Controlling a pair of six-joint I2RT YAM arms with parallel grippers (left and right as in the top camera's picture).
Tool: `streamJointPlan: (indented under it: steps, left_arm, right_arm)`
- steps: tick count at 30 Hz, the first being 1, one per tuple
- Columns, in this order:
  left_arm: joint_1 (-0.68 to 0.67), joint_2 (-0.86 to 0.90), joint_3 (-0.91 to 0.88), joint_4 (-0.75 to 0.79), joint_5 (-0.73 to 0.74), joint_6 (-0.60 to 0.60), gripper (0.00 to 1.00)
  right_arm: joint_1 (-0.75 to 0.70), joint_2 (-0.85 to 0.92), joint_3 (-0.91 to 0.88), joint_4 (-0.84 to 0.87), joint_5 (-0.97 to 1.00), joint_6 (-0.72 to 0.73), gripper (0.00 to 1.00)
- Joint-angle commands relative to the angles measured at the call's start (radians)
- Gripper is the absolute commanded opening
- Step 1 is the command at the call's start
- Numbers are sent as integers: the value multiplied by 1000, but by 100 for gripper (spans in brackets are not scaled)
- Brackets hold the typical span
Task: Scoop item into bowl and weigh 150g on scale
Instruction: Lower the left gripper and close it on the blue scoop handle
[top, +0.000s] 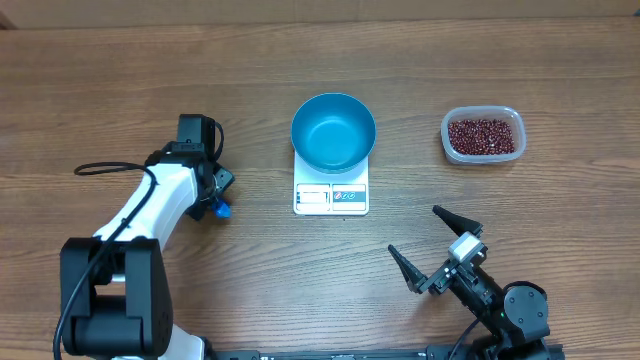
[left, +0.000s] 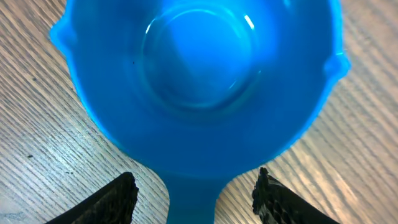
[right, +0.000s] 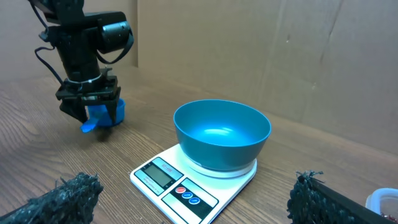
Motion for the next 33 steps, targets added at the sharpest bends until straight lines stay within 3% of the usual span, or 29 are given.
streamJointPlan:
  steps: [1, 17, 33]
  left_arm:
    - [12, 23, 21, 0, 3, -7, 62]
    - [19, 23, 31, 16, -8, -7, 50]
    - [19, 23, 55, 10, -2, -6, 11]
  right_arm:
    - [-4, -11, -7, 6, 6, 7, 100]
    - [-4, -11, -7, 6, 6, 7, 100]
    - [-4, -11, -7, 6, 6, 7, 100]
